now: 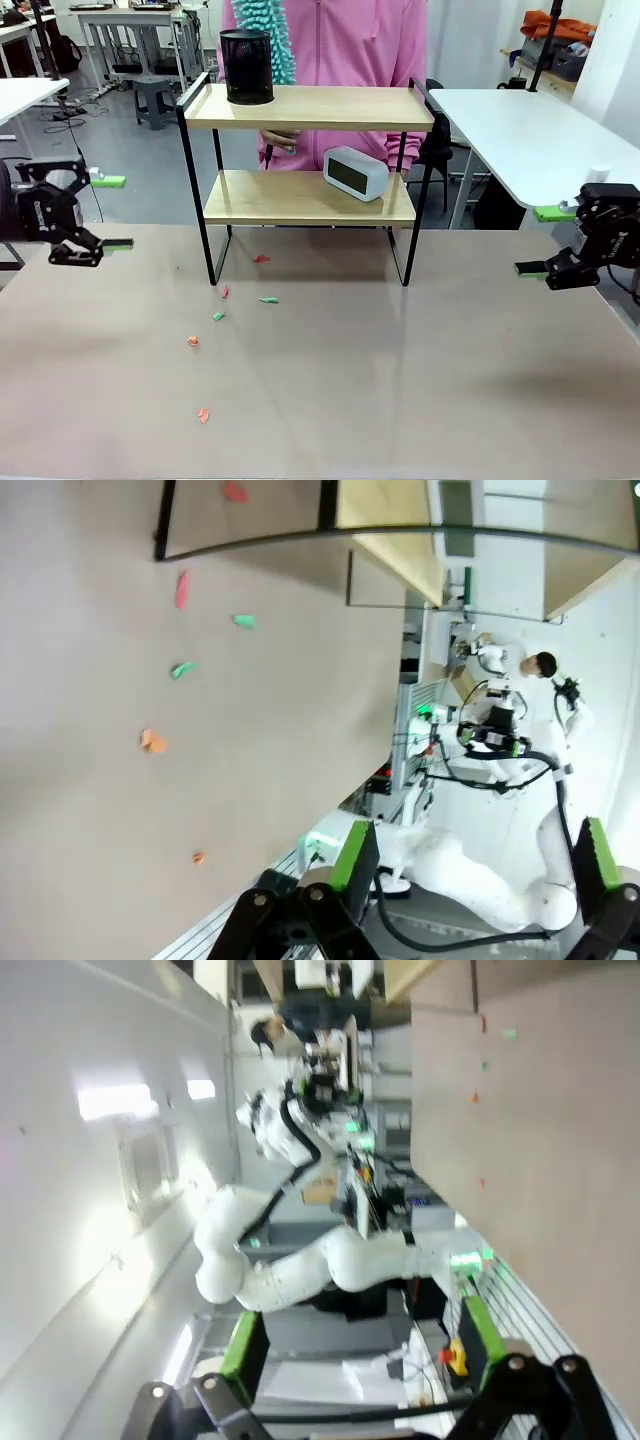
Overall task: Clean the shelf.
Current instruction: Hand the Duster back to the human.
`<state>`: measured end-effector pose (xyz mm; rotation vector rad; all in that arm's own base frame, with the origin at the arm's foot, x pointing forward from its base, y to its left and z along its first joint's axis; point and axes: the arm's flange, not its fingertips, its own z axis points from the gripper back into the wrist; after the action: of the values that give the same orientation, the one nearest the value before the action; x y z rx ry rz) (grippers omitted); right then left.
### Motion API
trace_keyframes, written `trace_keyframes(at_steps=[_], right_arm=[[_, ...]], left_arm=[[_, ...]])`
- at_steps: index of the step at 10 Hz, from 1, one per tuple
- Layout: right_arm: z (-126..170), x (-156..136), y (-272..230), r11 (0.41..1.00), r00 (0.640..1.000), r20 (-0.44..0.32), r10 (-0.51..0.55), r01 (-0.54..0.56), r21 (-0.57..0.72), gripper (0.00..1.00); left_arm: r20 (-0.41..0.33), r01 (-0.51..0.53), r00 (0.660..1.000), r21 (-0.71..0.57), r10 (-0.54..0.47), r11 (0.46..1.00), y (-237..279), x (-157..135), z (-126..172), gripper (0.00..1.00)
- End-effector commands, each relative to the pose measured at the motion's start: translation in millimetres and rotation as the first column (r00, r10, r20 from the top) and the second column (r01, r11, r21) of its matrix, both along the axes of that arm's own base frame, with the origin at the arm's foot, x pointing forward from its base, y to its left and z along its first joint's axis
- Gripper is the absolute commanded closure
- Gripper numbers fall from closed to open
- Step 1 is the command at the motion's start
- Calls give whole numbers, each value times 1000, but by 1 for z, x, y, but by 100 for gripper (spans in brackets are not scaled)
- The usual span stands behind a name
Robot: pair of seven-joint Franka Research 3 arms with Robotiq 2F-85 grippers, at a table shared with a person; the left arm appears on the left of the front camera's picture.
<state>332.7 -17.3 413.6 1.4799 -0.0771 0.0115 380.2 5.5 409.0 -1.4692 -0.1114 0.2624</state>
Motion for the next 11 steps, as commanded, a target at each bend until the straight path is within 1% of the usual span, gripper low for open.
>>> trace_keyframes(at_steps=[1, 2, 11], right_arm=[[10, -4, 5, 998, 998, 5, 61, -61, -32, 0], [10, -4, 5, 998, 998, 5, 61, -61, -32, 0], [10, -4, 5, 998, 998, 5, 61, -61, -32, 0]], left_arm=[[-6, -53, 999, -83, 53, 995, 8, -5, -14, 0], [0, 0, 1000, 0, 0, 1000, 0, 0, 0, 0], [0, 0, 1000, 0, 0, 1000, 0, 0, 0, 0]])
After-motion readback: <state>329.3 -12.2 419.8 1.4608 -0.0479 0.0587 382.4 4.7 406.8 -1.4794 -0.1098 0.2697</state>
